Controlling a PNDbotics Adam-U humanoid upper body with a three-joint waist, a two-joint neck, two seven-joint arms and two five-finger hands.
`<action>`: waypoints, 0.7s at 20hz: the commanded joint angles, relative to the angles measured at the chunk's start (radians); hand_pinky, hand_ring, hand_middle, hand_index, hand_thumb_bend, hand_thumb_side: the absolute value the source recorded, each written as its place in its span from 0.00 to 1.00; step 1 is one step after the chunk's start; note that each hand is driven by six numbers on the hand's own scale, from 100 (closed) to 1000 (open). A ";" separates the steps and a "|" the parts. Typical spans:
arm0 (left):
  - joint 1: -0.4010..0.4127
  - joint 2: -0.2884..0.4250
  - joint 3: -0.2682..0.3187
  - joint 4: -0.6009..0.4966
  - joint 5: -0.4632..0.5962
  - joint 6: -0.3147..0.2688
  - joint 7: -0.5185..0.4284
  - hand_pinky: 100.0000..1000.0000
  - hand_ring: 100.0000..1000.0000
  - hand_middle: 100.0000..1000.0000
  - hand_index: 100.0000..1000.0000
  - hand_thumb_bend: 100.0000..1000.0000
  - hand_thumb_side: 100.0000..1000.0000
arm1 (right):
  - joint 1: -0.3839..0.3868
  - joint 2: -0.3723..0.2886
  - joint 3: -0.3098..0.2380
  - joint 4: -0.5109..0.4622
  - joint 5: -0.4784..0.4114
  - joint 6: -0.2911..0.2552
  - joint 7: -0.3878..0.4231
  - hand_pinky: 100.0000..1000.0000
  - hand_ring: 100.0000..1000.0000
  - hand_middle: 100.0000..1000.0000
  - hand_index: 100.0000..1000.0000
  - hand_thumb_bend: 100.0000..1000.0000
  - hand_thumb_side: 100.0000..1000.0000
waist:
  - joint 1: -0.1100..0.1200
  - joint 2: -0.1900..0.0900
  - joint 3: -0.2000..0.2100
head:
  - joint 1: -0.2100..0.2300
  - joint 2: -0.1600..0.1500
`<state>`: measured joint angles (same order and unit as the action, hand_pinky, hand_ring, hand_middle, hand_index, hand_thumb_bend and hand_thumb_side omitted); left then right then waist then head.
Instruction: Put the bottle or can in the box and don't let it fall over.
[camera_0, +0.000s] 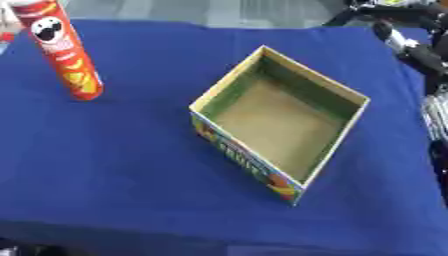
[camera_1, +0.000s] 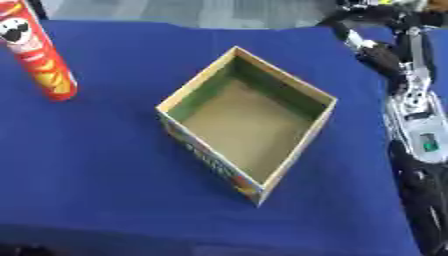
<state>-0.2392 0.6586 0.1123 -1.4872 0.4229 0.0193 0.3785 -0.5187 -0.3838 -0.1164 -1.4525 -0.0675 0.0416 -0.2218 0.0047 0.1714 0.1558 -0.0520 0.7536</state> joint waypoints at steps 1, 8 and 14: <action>-0.007 0.027 0.013 -0.021 -0.005 -0.011 -0.020 0.80 1.00 0.91 0.88 0.47 0.59 | -0.013 -0.025 -0.007 -0.016 -0.004 -0.003 0.003 0.70 0.99 1.00 0.79 0.76 0.28 | 0.003 -0.021 0.001 | 0.004 -0.009; -0.007 0.029 0.011 -0.018 -0.040 -0.016 -0.081 0.82 1.00 0.89 0.87 0.66 0.37 | -0.014 -0.024 -0.007 -0.015 -0.004 -0.003 0.006 0.70 0.99 1.00 0.79 0.76 0.28 | 0.003 -0.022 0.002 | 0.004 -0.007; -0.008 0.031 0.009 -0.014 -0.101 -0.002 -0.155 0.87 1.00 0.92 0.90 0.75 0.41 | -0.015 -0.023 -0.006 -0.015 -0.003 -0.003 0.009 0.70 0.99 1.00 0.79 0.76 0.28 | 0.002 -0.022 0.002 | 0.007 -0.006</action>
<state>-0.2391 0.6586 0.1119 -1.4894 0.3377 0.0166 0.2382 -0.5188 -0.3838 -0.1165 -1.4525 -0.0675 0.0400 -0.2160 0.0045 0.1693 0.1564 -0.0479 0.7536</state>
